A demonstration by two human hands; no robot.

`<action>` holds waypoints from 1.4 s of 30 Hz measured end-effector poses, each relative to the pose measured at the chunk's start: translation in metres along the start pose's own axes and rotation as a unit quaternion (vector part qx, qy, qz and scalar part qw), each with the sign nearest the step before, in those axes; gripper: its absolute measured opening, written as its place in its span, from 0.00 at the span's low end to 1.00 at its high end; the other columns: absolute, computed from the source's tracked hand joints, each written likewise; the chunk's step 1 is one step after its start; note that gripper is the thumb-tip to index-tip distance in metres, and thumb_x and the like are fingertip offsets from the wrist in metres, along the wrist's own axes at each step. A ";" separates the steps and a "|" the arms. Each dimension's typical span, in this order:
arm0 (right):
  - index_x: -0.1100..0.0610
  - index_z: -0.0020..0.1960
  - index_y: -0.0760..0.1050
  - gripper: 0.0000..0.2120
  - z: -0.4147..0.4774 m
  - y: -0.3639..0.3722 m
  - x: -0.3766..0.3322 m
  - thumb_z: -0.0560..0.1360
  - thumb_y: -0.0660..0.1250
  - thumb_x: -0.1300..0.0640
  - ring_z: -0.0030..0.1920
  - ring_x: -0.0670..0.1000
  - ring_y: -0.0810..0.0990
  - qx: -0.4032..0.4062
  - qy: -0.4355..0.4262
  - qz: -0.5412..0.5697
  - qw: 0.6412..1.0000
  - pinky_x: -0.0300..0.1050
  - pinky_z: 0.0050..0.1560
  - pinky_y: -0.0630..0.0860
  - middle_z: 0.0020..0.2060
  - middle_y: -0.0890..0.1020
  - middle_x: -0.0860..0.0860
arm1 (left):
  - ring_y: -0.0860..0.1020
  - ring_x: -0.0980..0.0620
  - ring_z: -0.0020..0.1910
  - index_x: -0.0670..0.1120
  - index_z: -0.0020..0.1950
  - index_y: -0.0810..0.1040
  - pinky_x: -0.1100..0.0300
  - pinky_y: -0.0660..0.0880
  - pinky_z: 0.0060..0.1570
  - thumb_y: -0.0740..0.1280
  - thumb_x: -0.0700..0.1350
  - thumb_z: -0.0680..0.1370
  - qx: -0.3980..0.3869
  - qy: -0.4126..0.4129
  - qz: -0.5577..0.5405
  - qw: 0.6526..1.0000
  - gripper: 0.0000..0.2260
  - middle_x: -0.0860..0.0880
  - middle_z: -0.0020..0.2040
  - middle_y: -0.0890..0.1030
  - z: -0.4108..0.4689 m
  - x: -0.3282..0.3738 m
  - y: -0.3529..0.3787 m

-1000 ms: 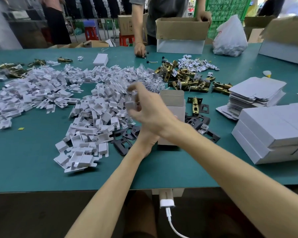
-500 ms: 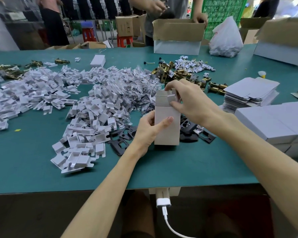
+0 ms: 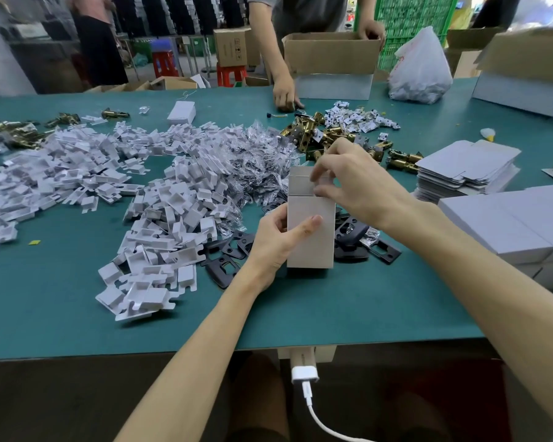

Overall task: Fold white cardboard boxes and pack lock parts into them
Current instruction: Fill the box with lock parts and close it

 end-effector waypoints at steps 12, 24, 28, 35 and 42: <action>0.57 0.57 0.79 0.07 -0.023 0.021 0.046 0.80 0.65 0.60 0.57 0.58 0.77 -0.012 0.117 -0.023 0.993 0.55 0.59 0.76 0.54 0.78 0.55 | 0.86 0.45 0.53 0.45 0.62 0.81 0.52 0.84 0.49 0.72 0.47 0.81 0.019 -0.011 0.008 1.000 0.11 0.45 0.55 0.87 0.003 -0.005 -0.002; 0.55 0.63 0.78 0.12 -0.051 0.057 0.059 0.81 0.67 0.53 0.62 0.61 0.74 -0.146 0.133 -0.070 0.978 0.57 0.56 0.76 0.58 0.80 0.57 | 0.86 0.55 0.49 0.48 0.60 0.82 0.62 0.81 0.44 0.72 0.47 0.81 0.029 -0.006 0.001 1.000 0.08 0.53 0.52 0.88 0.003 -0.006 -0.003; 0.58 0.51 0.80 0.12 -0.050 0.048 0.064 0.84 0.63 0.51 0.49 0.63 0.80 -0.064 0.173 -0.014 0.983 0.57 0.50 0.78 0.48 0.83 0.58 | 0.86 0.53 0.50 0.47 0.60 0.81 0.61 0.81 0.45 0.72 0.47 0.81 0.034 -0.008 0.005 0.999 0.09 0.51 0.53 0.88 0.004 -0.006 -0.003; 0.59 0.51 0.79 0.11 -0.042 0.013 0.056 0.85 0.61 0.54 0.32 0.50 0.86 0.105 0.189 0.197 0.956 0.53 0.33 0.80 0.48 0.85 0.52 | 0.86 0.54 0.49 0.49 0.59 0.82 0.62 0.81 0.44 0.73 0.48 0.80 0.028 -0.007 0.018 0.999 0.09 0.52 0.52 0.88 0.004 -0.006 -0.004; 0.60 0.50 0.81 0.14 -0.012 -0.008 0.024 0.84 0.63 0.51 0.39 0.48 0.82 0.101 0.240 0.546 0.796 0.38 0.42 0.80 0.47 0.84 0.55 | 0.86 0.52 0.51 0.49 0.60 0.82 0.59 0.81 0.46 0.73 0.49 0.80 0.021 -0.004 0.013 1.000 0.09 0.50 0.55 0.87 0.004 -0.006 -0.003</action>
Point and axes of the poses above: each hand's wrist, its own z-axis towards the middle knuckle, its own y-axis out of the palm, x = y × z, the point moved 4 cm from there along z, towards the middle knuckle
